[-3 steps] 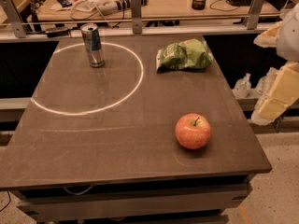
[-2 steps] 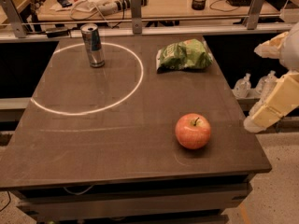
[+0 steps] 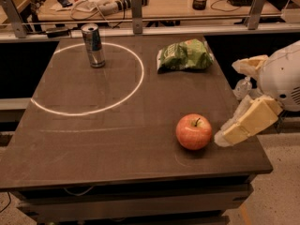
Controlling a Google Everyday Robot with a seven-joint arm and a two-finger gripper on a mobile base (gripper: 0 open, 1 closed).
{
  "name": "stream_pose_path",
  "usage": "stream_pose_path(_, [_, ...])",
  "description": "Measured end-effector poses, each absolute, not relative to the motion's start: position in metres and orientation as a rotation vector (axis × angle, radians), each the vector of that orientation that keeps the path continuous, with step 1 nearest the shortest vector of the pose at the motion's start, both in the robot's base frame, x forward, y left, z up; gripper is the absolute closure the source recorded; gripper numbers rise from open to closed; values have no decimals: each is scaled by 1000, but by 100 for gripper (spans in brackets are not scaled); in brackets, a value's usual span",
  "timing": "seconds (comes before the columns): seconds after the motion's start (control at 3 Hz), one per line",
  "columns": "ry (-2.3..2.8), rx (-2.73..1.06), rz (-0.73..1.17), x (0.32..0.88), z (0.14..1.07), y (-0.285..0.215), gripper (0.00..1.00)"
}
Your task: Move apple near green jalapeno chip bag
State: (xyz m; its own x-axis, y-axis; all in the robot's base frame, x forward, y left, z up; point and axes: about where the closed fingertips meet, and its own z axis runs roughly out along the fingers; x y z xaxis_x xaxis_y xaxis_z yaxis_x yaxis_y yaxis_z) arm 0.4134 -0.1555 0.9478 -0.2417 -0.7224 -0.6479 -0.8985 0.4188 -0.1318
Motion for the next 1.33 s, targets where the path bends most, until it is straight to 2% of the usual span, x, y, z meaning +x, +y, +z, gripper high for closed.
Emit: stream_pose_path(1.33, [1992, -1345, 420, 424, 868, -101, 0])
